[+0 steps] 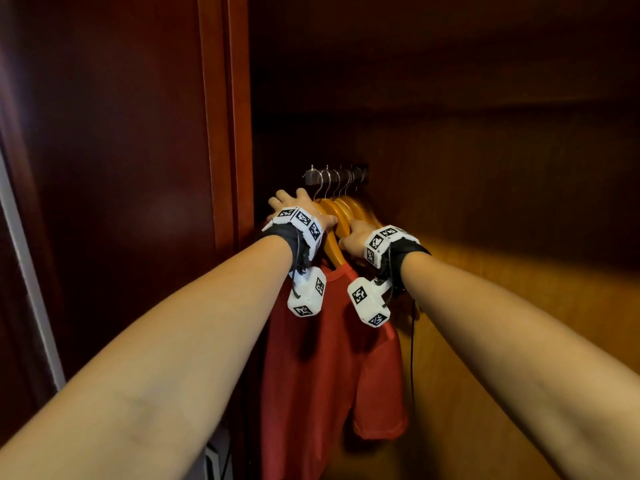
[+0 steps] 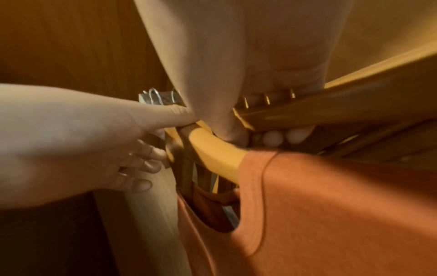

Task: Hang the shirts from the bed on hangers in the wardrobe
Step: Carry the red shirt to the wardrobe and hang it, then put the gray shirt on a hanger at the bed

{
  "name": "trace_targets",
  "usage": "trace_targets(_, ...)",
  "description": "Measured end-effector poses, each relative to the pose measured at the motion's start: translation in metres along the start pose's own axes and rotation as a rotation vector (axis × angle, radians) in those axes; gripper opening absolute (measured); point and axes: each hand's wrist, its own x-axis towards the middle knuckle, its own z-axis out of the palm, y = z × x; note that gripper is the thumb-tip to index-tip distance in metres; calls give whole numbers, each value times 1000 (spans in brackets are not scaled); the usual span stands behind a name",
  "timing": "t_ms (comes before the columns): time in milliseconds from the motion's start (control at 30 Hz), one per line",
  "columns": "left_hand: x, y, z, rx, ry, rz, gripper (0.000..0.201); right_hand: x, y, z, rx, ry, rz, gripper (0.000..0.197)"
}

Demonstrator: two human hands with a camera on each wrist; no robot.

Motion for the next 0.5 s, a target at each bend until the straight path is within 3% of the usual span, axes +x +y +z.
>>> trace_targets(167, -3, 5, -2, -104, -44, -33, 84, -4, -3, -11, -8, 99, -29, 11)
trace_targets(300, -6, 4, -2, -247, 10, -2, 80, -13, -6, -21, -5, 168, -21, 14)
trace_targets(500, -13, 11, -13, -270, -6, 113, 39, -37, -6, -40, -71, 304, 40, 27)
